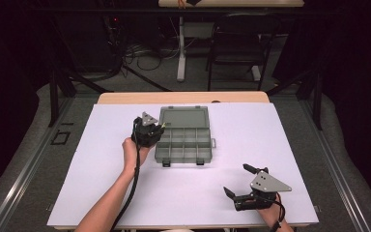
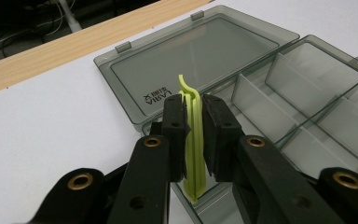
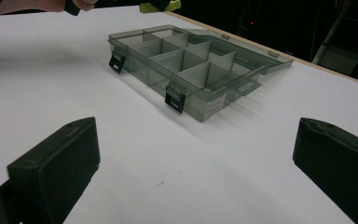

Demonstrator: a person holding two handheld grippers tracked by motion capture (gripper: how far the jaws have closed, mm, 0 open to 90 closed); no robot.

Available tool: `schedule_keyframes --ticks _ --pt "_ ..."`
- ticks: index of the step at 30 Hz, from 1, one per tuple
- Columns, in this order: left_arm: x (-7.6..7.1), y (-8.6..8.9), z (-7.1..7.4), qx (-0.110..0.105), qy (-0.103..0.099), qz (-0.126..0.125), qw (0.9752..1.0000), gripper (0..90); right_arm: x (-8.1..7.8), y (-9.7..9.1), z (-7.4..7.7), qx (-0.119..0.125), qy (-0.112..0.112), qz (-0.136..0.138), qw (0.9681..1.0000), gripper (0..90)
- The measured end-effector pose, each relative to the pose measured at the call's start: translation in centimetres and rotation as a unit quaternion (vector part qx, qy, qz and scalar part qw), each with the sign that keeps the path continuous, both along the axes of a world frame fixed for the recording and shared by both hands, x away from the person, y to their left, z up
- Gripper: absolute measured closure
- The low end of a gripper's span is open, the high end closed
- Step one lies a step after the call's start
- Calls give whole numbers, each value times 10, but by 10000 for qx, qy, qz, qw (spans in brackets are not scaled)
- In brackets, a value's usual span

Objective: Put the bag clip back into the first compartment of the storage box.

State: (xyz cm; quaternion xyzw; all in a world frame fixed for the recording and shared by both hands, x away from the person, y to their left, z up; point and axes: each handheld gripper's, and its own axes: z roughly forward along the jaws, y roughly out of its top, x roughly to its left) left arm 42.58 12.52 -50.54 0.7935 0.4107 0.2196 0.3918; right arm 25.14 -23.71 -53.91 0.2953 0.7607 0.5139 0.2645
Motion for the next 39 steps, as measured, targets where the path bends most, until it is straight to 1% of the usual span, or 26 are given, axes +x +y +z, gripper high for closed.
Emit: schedule_keyframes --ticks 18,22,26,28,31,35,37,39 --pt "11 -7 -11 10 121 84 9999 800 3 -1 -1 -2 26 -18 10000 2" --pt "12 -7 -13 13 177 116 9998 800 3 0 -1 7 23 37 10000 2" --pt "13 -9 -15 17 183 139 9997 800 3 0 -1 37 -5 56 10000 2" --pt "14 -9 -16 35 167 144 9998 800 2 0 0 43 10 49 10000 2" --pt "15 -10 -16 72 212 110 9997 800 2 0 0 44 -2 62 10000 2" --pt "16 -9 -18 29 205 141 9997 799 3 0 -1 33 10 69 10000 2" --pt "17 -9 -19 11 255 145 9996 799 2 1 -1 19 27 70 10000 2" --pt "17 -9 -19 16 257 137 9996 799 2 1 -1 14 3 64 10000 2"
